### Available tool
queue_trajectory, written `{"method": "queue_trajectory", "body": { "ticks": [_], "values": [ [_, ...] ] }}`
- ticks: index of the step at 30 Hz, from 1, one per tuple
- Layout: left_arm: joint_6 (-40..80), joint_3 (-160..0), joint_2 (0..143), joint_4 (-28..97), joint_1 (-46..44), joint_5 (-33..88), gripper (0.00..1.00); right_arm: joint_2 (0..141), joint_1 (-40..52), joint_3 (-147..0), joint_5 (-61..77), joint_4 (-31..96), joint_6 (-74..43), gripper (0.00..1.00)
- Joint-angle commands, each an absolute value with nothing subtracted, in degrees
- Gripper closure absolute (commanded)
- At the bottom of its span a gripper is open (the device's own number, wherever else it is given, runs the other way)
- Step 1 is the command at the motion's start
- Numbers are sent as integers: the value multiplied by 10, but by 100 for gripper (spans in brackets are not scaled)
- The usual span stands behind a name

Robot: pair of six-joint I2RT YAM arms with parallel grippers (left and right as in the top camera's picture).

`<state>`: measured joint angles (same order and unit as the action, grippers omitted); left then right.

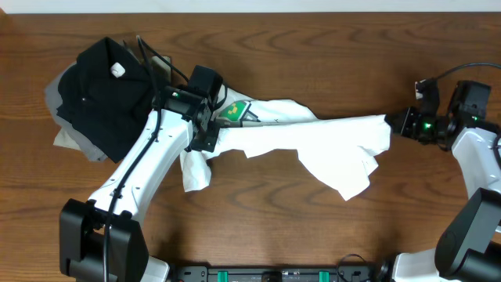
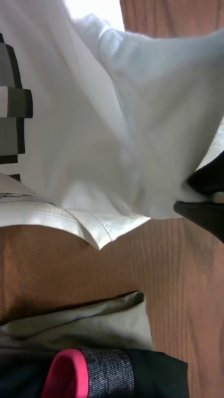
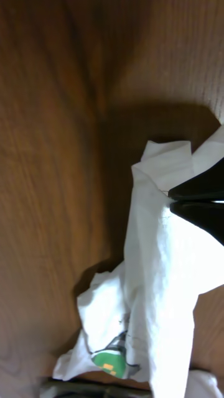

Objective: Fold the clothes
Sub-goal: 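Regrasp the shirt's right edge with the right gripper and pull rightward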

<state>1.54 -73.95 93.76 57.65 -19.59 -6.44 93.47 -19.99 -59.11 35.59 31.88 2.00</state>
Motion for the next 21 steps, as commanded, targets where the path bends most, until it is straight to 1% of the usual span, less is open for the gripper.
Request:
{"method": "queue_trajectory", "body": {
  "ticks": [1,5,6,7,11,12,14,20,21],
  "values": [
    [23,-740,943,577,-193,-73,94,930,-198,-591,358,328,44,97],
    [23,-740,943,577,-193,-73,94,933,-197,-591,317,348,44,91],
    [23,-740,943,577,-193,-73,94,935,-197,-591,315,350,44,86],
    [23,-740,943,577,-193,-73,94,940,-197,-591,313,352,44,78],
    [23,-740,943,577,-193,-73,94,969,-197,-591,295,359,44,54],
    [23,-740,943,577,-193,-73,94,979,-197,-591,287,360,44,52],
    [23,-740,943,577,-193,-73,94,1001,-197,-591,285,357,44,50],
    [23,-740,943,577,-193,-73,94,1061,-194,-591,291,349,50,50],
    [23,-740,943,577,-193,-73,94,1066,-194,-591,301,347,50,51]
  ]
}}
